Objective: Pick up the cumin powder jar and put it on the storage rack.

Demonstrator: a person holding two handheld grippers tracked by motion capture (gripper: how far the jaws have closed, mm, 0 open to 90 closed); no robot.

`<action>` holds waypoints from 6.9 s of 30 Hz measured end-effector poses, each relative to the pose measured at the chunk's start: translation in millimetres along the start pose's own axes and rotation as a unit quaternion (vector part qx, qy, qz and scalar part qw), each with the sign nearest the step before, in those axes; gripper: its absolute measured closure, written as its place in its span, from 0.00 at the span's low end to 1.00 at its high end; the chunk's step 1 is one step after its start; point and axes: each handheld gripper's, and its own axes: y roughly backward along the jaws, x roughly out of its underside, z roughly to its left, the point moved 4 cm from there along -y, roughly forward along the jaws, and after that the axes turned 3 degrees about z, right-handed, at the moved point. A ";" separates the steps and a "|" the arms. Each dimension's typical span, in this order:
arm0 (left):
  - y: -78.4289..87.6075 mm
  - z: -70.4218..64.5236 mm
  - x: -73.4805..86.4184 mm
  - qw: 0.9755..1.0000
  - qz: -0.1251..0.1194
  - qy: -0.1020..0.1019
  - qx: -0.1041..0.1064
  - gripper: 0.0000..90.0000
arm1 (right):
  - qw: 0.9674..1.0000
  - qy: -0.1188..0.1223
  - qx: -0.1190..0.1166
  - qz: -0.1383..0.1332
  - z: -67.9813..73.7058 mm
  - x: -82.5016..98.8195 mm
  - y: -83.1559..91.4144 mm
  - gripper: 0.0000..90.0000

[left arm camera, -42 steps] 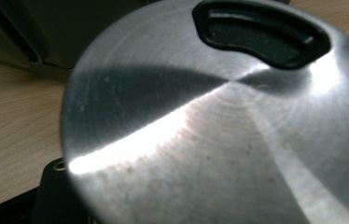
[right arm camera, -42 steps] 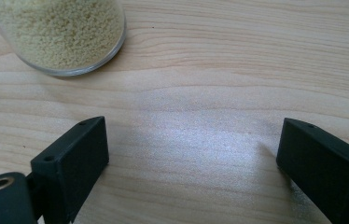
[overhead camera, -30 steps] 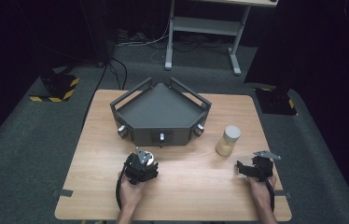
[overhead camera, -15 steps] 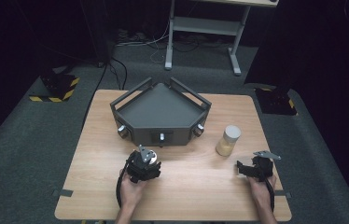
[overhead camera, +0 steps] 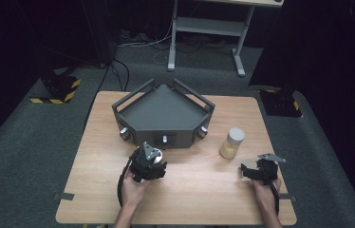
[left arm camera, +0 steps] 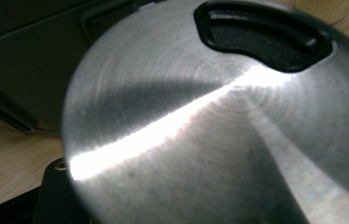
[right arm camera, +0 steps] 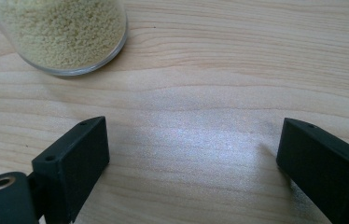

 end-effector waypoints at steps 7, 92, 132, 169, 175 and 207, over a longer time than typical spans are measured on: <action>12.6 4.4 -17.8 1.000 -0.003 -0.011 0.011 0.35 | 1.000 0.000 0.000 0.000 0.0 0.0 0.0 0.10; -48.5 72.3 -144.0 0.996 0.005 0.070 -0.061 0.35 | 1.000 0.000 -0.011 -0.005 -1.8 2.5 1.6 0.12; -47.2 74.7 -127.6 0.994 -0.016 0.101 -0.047 0.07 | 1.000 -0.001 -0.009 -0.005 -0.8 2.8 1.9 0.12; 20.7 30.3 1.8 0.997 -0.059 0.048 -0.019 0.05 | 1.000 0.002 -0.003 -0.002 2.4 2.6 2.3 0.12; 8.7 24.7 34.1 0.997 -0.047 0.057 -0.019 0.05 | 1.000 0.001 -0.002 -0.002 3.4 3.0 2.7 0.12; -56.8 22.1 62.4 0.996 0.019 0.074 -0.050 0.05 | 1.000 0.003 -0.003 -0.001 3.7 2.9 2.9 0.11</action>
